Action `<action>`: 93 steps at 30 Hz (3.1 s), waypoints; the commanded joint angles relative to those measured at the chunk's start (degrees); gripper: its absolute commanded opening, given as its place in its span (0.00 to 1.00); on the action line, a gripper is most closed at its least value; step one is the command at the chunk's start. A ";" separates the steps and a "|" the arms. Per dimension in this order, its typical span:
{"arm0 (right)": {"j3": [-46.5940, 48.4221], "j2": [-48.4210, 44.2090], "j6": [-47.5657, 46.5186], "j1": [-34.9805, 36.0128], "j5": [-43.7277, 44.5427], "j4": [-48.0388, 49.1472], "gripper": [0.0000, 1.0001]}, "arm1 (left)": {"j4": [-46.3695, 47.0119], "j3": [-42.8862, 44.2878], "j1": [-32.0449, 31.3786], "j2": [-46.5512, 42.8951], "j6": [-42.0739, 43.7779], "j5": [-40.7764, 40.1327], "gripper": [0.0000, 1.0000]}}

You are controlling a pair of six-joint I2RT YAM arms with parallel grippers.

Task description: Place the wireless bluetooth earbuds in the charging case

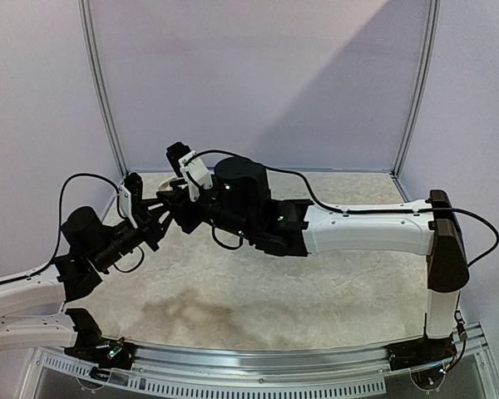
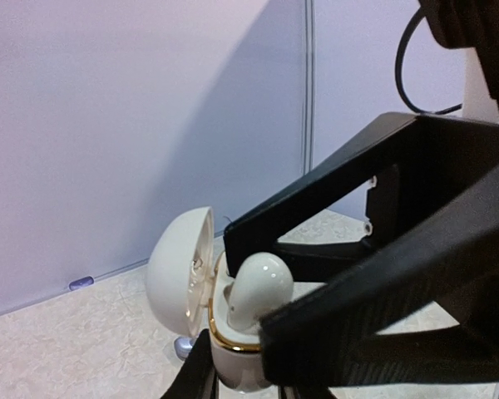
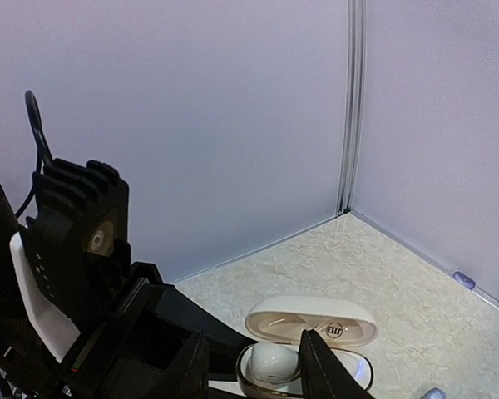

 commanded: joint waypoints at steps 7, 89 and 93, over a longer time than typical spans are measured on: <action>2.77 0.61 -3.60 -0.63 1.39 -6.59 0.50 | 0.76 0.88 -0.62 -0.65 -3.32 3.71 0.00; -50.28 -46.70 46.21 -22.25 5.38 -45.15 0.99 | -52.23 48.63 9.03 71.90 -22.15 37.90 0.03; -49.83 -46.73 46.33 -22.27 5.74 -45.82 0.99 | -54.13 48.14 9.30 71.07 -22.41 35.37 0.39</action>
